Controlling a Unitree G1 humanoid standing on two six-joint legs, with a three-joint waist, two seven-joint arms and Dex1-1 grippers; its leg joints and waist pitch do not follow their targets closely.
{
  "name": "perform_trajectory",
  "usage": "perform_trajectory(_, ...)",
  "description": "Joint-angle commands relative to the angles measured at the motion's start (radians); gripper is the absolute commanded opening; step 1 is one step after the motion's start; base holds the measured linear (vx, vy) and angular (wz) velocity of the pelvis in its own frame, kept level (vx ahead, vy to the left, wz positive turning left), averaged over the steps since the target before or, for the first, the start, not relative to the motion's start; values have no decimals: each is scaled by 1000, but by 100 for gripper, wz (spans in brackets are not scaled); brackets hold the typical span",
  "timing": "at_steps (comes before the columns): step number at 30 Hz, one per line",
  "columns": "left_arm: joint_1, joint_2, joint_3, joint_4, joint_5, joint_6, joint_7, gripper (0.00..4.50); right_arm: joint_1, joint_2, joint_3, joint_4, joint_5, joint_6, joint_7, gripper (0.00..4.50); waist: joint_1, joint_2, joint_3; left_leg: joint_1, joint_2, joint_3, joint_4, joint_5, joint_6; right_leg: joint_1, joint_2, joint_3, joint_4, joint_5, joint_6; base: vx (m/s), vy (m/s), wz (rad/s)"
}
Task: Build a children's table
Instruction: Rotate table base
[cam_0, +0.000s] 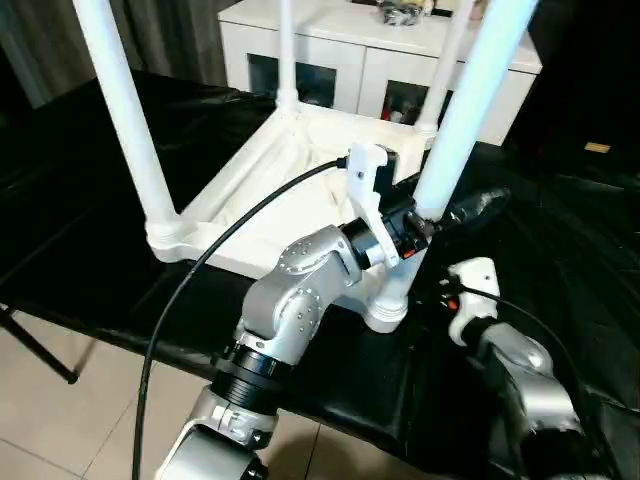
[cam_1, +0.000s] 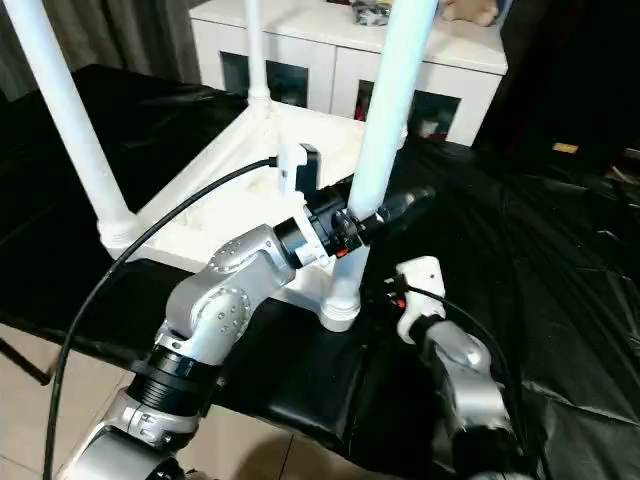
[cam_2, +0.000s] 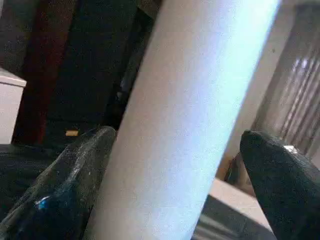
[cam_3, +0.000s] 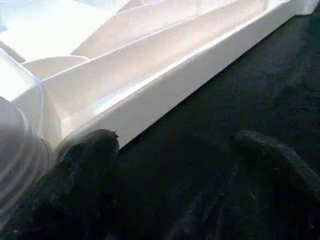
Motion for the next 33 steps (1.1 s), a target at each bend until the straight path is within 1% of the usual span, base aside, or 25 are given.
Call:
perform_trajectory(1, -19, 51, -18, -51, -41, 68, -102, 444, 9, -7, 11, -79, 39, -7, 27, 423, 0, -7, -57, 6, 12, -8, -79, -322, 23, 40, -26, 22, -90, -302, -161, 0, 0, 0)
perform_trajectory(2, -10, 108, -16, -108, -72, 117, -166, 444, 21, -25, -8, -103, 51, -2, 34, 423, 3, -6, -61, 2, 11, -9, -77, -282, 28, 47, -28, 23, -78, -254, -174, 0, 0, 0)
perform_trajectory(4, -7, 124, -18, -121, -74, 124, -179, 444, 23, -29, -13, -108, 53, -2, 36, 423, 0, -1, -60, 6, 13, -6, -75, -254, 39, 42, -24, 23, -75, -203, -193, 0, 0, 0)
perform_trajectory(5, 3, 165, -31, -147, -67, 136, -210, 444, 25, -42, -26, -110, 55, -5, 43, 423, 2, 2, -60, 7, 13, -5, -74, -237, 42, 44, -24, 24, -72, -173, -209, 0, 0, 0)
perform_trajectory(7, 6, 178, -37, -151, -56, 134, -216, 444, 26, -47, -29, -111, 54, -8, 44, 423, 1, 3, -60, 6, 13, -4, -74, -226, 44, 45, -23, 24, -70, -151, -217, 0, 0, 0)
perform_trajectory(10, 9, 208, -45, -129, 10, 82, -214, 444, 25, -57, -35, -120, 53, -18, 42, 423, 2, 5, -61, 9, 12, -2, -72, -219, 43, 46, -22, 25, -67, -120, -231, 0, 0, 0)
perform_trajectory(12, 6, 231, -30, -103, 43, 44, -206, 444, 26, -62, -42, -133, 62, -22, 39, 423, 1, 5, -60, 9, 12, -2, -73, -226, 38, 48, -24, 25, -69, -129, -223, 0, 0, 0)
perform_trajectory(13, 0, 246, -19, -87, 63, 22, -199, 444, 27, -66, -46, -138, 67, -27, 33, 423, 0, 0, -60, 9, 11, -1, -74, -237, 38, 48, -23, 25, -72, -150, -213, 0, 0, 0)
perform_trajectory(14, -12, 277, 1, -48, 93, -14, -199, 444, 29, -72, -52, -143, 77, -31, 32, 423, 1, 2, -58, 11, 10, -2, -75, -253, 36, 46, -24, 25, -76, -186, -200, 0, 0, 0)
perform_trajectory(16, -27, 309, 31, -6, 102, -46, -208, 444, 32, -78, -60, -149, 77, -32, 28, 423, -1, 3, -57, 10, 9, -4, -77, -271, 25, 45, -24, 25, -78, -233, -179, 0, 0, 0)
perform_trajectory(18, -36, 326, 52, 18, 98, -58, -218, 444, 32, -82, -65, -147, 75, -34, 24, 423, -3, 4, -56, 11, 10, -5, -80, -286, 14, 43, -26, 25, -81, -268, -175, 0, 0, 0)
perform_trajectory(19, -41, 337, 59, 27, 97, -60, -226, 444, 32, -84, -66, -146, 76, -35, 25, 423, -3, 5, -55, 14, 9, -4, -78, -302, 9, 38, -25, 25, -82, -286, -176, 0, 0, 0)
perform_trajectory(20, -40, 391, 46, 28, 96, -37, -292, 444, 38, -92, -64, -153, 77, -35, 38, 423, -4, 5, -54, 12, 10, -5, -81, -310, 7, 39, -27, 24, -83, -303, -174, 0, 0, 0)
perform_trajectory(21, -37, 424, 34, 21, 90, -8, -338, 444, 42, -98, -61, -158, 78, -35, 47, 423, -4, 8, -56, 13, 10, -6, -81, -311, 5, 38, -27, 24, -82, -308, -172, 0, 0, 0)
perform_trajectory(22, -34, 444, 26, 16, 85, 13, -369, 444, 44, -101, -60, -160, 78, -35, 53, 423, -7, 7, -54, 11, 9, -7, -83, -314, 5, 37, -25, 24, -81, -315, -170, 0, 0, 0)
perform_trajectory(23, -27, 492, 2, -2, 75, 60, -432, 444, 50, -112, -53, -169, 81, -35, 75, 423, -6, 11, -56, 17, 10, -7, -83, -314, 4, 34, -25, 25, -79, -309, -175, 0, 0, 0)
perform_trajectory(24, -18, 544, -28, -16, 74, 98, -501, 444, 60, -128, -43, -181, 85, -33, 105, 423, -9, 11, -54, 15, 11, -5, -83, -311, 5, 34, -24, 26, -78, -297, -181, 0, 0, 0)
perform_trajectory(25, -15, 568, -45, -21, 79, 108, -531, 444, 65, -138, -36, -188, 86, -32, 123, 423, -5, 15, -56, 20, 12, -6, -83, -304, 5, 34, -24, 26, -75, -275, -194, 0, 0, 0)
perform_trajectory(26, -11, 604, -74, -19, 97, 111, -575, 444, 76, -159, -23, -199, 86, -30, 156, 423, -6, 16, -54, 15, 12, -6, -84, -299, 8, 36, -23, 27, -73, -258, -200, 0, 0, 0)
perform_trajectory(28, -10, 634, -102, -6, 116, 108, -620, 444, 86, -183, -11, -210, 85, -30, 190, 423, -4, 17, -55, 17, 14, -4, -83, -285, 9, 35, -24, 28, -70, -217, -217, 0, 0, 0)
perform_trajectory(29, -11, 645, -117, 16, 144, 78, -634, 444, 93, -202, -1, -220, 83, -30, 217, 423, 0, 17, -57, 18, 14, -4, -81, -274, 14, 37, -24, 27, -69, -198, -224, 0, 0, 0)
perform_trajectory(30, -15, 647, -126, 40, 167, 50, -639, 444, 96, -217, 6, -227, 84, -29, 240, 423, 1, 22, -56, 18, 14, -3, -81, -274, 13, 38, -24, 28, -67, -188, -227, 0, 0, 0)
perform_trajectory(31, -23, 642, -131, 77, 195, 9, -638, 444, 103, -236, 17, -246, 91, -20, 277, 423, 2, 18, -56, 16, 13, -3, -80, -277, 20, 40, -24, 28, -71, -184, -225, 0, 0, 0)
perform_trajectory(32, -44, 624, -143, 155, 263, -85, -599, 444, 114, -262, 33, -277, 103, -1, 329, 423, 4, 18, -57, 14, 12, -3, -78, -270, 20, 44, -27, 28, -68, -177, -224, 0, 0, 0)
perform_trajectory(33, -53, 618, -152, 188, 295, -127, -580, 444, 118, -272, 40, -289, 106, 6, 346, 423, 4, 16, -55, 13, 10, -3, -78, -277, 31, 44, -23, 28, -77, -189, -214, 0, 0, 0)
